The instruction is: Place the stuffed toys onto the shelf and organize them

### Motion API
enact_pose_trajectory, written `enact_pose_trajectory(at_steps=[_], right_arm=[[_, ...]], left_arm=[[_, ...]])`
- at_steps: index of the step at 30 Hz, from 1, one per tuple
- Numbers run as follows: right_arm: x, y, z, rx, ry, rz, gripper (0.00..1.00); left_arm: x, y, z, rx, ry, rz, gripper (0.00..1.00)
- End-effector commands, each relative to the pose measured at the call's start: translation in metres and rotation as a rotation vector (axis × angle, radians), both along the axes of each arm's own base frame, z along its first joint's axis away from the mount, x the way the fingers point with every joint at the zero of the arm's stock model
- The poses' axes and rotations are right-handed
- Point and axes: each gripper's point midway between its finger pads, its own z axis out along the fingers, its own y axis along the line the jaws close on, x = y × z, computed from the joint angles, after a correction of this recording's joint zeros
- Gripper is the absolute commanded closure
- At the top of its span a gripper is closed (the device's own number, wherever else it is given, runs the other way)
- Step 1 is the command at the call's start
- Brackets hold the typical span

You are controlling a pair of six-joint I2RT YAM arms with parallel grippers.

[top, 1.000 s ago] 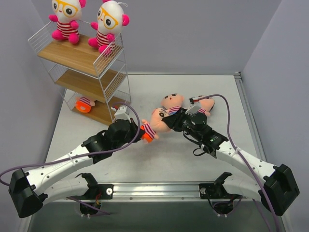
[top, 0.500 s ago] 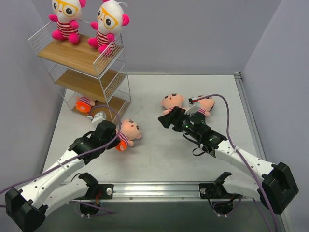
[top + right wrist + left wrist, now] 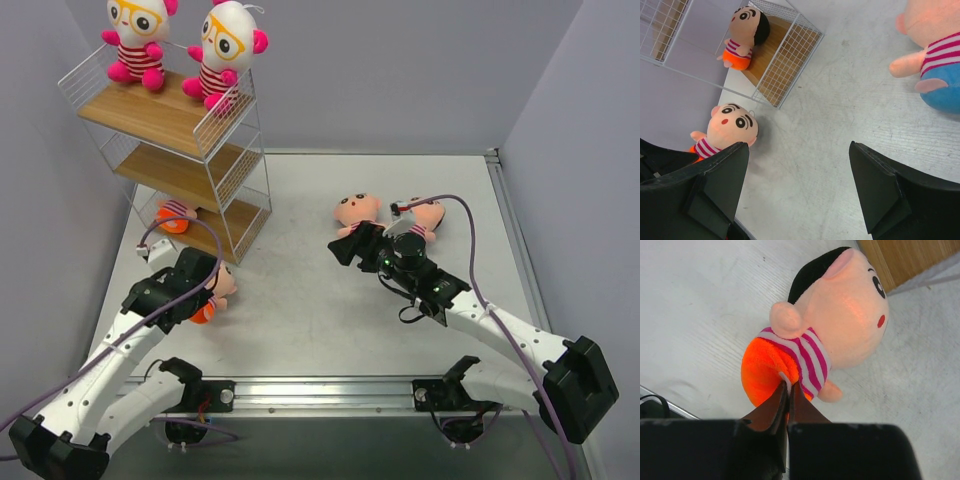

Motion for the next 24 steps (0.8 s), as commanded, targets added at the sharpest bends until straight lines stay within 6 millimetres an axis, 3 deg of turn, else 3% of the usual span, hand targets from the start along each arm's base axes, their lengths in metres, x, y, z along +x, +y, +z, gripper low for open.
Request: enact_pose_trajectory(at_steps=[1,3,10,12,13,19,20,21,22,24], right_arm=[[0.001,-0.004,0.017,0.007,-0.064,-0.009,0.17],[0.001,-0.006,0.019,0.003,-0.079,-0.008,0.17],[-0.004,-0.007,0.025,-0.006,-0.115,0.026,0.16],[-0.007,-0.007,0.029,-0.002,-0.134,0.039,0.16],[-0.008,-0.008,0.031,0.001,-0.141,0.042,0.16],[-0.014,-0.012,0.040,0.000,-0.191,0.056,0.15],[-0.015,-0.013,0.043,-0.004,-0.208,0.062,0.15],[-0.017,-0.013,0.044,-0.002,-0.215,0.069,0.15],[-0.018,-0.013,0.044,-0.005,-0.223,0.073,0.15],[-0.018,-0.013,0.047,-0.005,-0.244,0.084,0.14]], left_arm=[[0.002,0.025,0.027,0.057,-0.069,0.091,0.98],[0.005,0.030,0.032,0.061,-0.098,0.112,0.98],[0.056,0.019,0.056,-0.066,-0.341,0.092,0.98],[0.066,0.025,0.056,-0.070,-0.356,0.094,0.98],[0.077,0.017,0.061,-0.121,-0.391,0.064,0.98],[0.112,0.027,0.050,-0.229,-0.442,0.052,0.98],[0.116,0.023,0.043,-0.263,-0.430,0.030,0.98],[0.117,0.033,0.034,-0.271,-0.428,0.059,0.98],[0.126,0.033,0.040,-0.284,-0.471,0.044,0.98],[0.130,0.029,0.024,-0.331,-0.456,0.016,0.98]])
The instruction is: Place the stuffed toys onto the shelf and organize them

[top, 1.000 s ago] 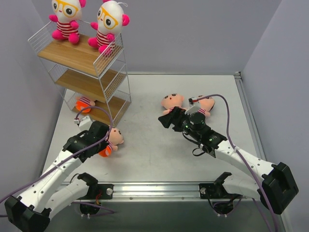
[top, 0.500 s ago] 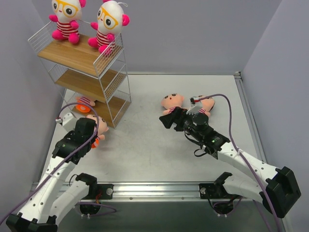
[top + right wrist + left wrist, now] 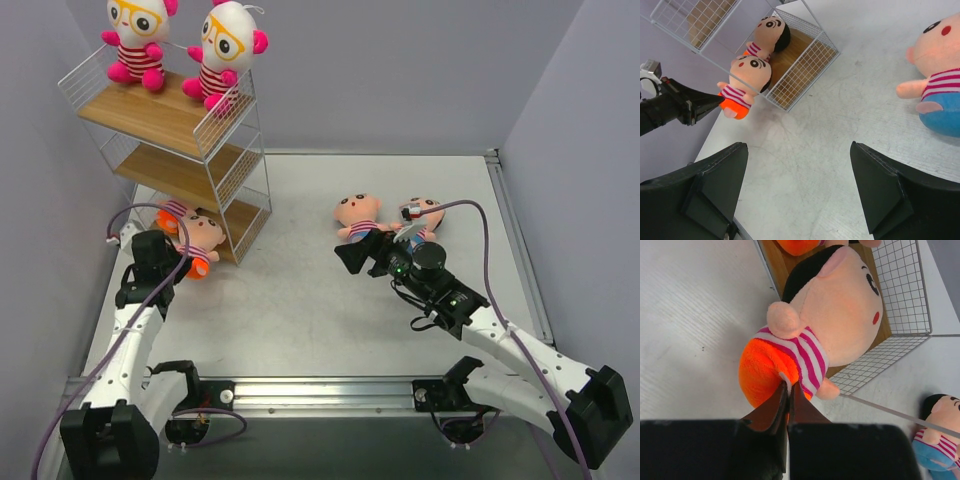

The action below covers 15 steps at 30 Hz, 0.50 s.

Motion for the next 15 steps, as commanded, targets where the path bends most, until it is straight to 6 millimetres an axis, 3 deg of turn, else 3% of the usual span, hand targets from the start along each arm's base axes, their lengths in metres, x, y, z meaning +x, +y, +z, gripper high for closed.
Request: enact_pose_trajectory(at_steps=[1,3,7,15], right_arm=[[-0.001,0.000,0.015,0.008,-0.082,0.029,0.15],[-0.002,0.003,0.016,0.006,-0.098,0.049,0.14],[-0.003,0.006,0.017,0.008,-0.113,0.073,0.14],[-0.006,0.005,0.014,0.002,-0.128,0.085,0.14]], left_arm=[[0.037,-0.012,0.024,-0.069,-0.201,-0.118,0.98],[0.040,-0.018,0.010,-0.103,-0.183,-0.151,0.98],[0.057,-0.023,0.012,-0.126,-0.256,-0.190,0.98],[0.081,-0.027,-0.010,-0.183,-0.257,-0.217,0.98]])
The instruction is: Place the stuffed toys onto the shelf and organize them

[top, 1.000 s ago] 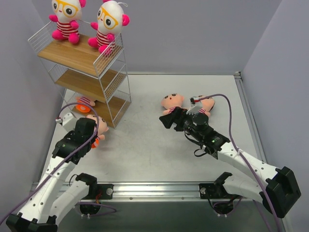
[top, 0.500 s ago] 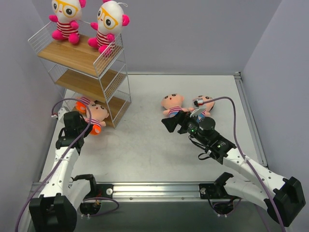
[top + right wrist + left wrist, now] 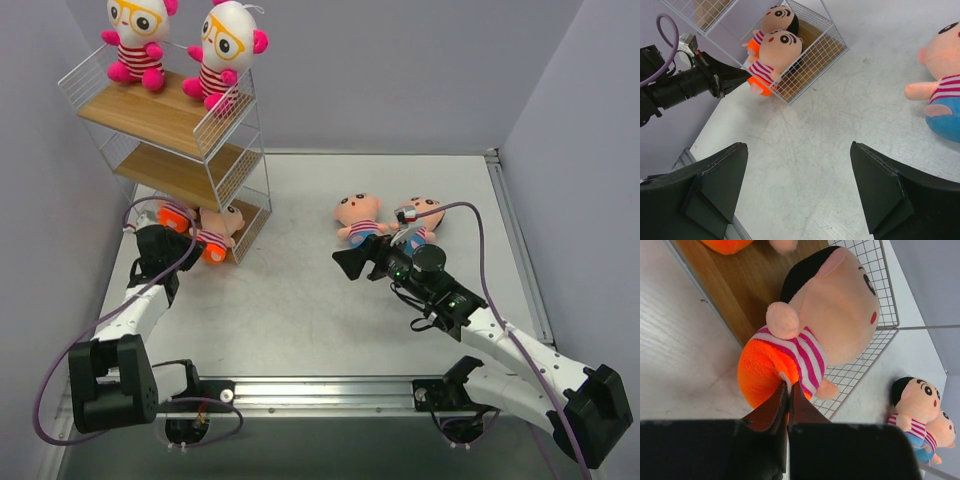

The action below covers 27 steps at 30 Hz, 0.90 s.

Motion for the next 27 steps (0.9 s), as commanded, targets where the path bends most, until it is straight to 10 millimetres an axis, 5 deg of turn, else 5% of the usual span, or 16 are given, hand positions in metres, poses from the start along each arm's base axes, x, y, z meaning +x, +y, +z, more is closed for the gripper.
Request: enact_pose_trajectory(at_steps=[1,27], right_arm=[[0.001,0.001,0.017,0.028,-0.077,0.017,0.14],[0.002,0.000,0.017,0.027,-0.086,0.013,0.14]], left_arm=[[0.028,-0.006,0.028,-0.023,-0.163,-0.047,0.98],[0.058,-0.035,0.006,-0.057,-0.177,-0.195,0.97]])
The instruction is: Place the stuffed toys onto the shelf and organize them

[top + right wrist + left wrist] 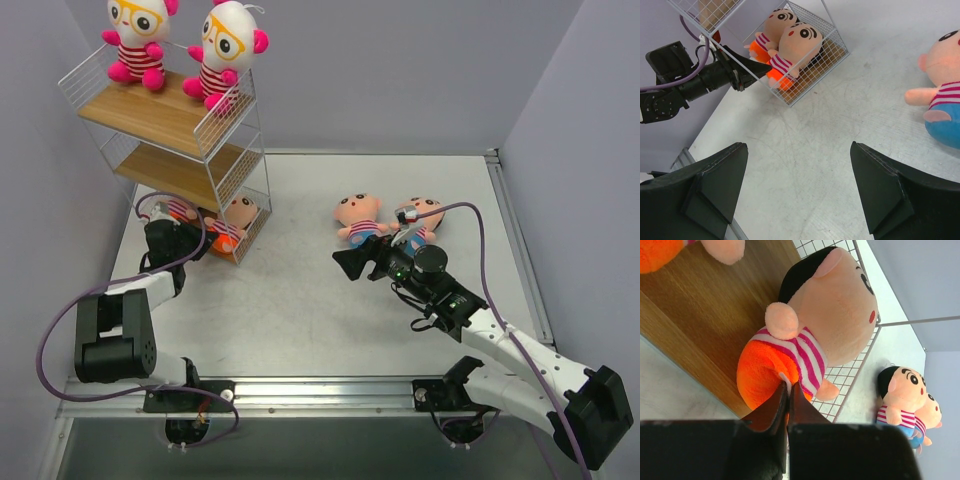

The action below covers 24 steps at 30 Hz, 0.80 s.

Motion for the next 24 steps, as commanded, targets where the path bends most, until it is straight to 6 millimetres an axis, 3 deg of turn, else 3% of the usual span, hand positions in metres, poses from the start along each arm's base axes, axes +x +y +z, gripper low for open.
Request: enact_pose_trajectory(at_steps=[1,9,17,24], right_arm=[[0.002,0.001,0.015,0.031,-0.059,0.006,0.14],[0.004,0.002,0.015,0.030,-0.055,0.004,0.14],[0.004,0.002,0.018,0.028,-0.057,0.006,0.14],[0.003,0.002,0.019,0.026,-0.057,0.006,0.14]], left_arm=[[0.015,-0.009,0.023,0.004,-0.086,-0.046,0.97],[0.009,-0.016,0.022,-0.005,-0.076,-0.067,0.91],[0.002,-0.001,0.029,0.033,-0.057,0.011,0.73],[-0.002,0.006,0.035,0.065,-0.037,0.032,0.69]])
